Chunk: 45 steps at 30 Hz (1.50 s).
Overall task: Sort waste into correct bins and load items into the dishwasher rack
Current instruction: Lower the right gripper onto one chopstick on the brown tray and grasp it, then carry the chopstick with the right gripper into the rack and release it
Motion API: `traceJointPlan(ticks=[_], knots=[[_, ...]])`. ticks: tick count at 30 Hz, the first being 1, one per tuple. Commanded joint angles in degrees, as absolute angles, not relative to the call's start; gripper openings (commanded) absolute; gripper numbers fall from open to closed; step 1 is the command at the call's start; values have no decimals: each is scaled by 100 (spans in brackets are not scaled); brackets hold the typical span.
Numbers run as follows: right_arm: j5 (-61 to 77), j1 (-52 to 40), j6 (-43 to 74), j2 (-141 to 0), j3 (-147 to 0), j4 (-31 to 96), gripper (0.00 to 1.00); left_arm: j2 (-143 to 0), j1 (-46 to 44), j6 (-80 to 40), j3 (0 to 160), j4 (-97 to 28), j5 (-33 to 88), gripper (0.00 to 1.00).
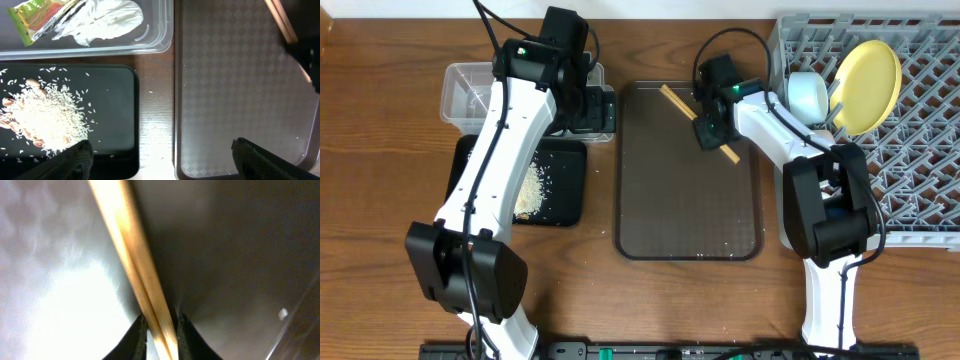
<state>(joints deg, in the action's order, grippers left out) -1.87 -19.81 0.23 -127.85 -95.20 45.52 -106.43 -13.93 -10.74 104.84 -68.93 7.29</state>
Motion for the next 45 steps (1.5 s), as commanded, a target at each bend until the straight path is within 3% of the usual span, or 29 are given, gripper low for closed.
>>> traceJointPlan(ticks=[1,17,27,33,45], knots=[[-97,-2132,36,-13093,-9279,4954,5,-10608,-1378,-1146,10593,-6906,657,91],[32,-2434,274,-12783,-9424,5516,1,-10608,-1378,-1146,10593,-6906,657,91],[86,-2316,294,-11627,-9494,5596,9,-10608,-1378,-1146,10593,-6906,657,91],[95,-2316,414,-11362,-9494,5756,1,-10608,-1378,-1146,10593,-6906,657,91],[-246,-1634,1013,-9028,-9494,6484,1,-10608,-1378,-1146,10593,-6906,657,91]])
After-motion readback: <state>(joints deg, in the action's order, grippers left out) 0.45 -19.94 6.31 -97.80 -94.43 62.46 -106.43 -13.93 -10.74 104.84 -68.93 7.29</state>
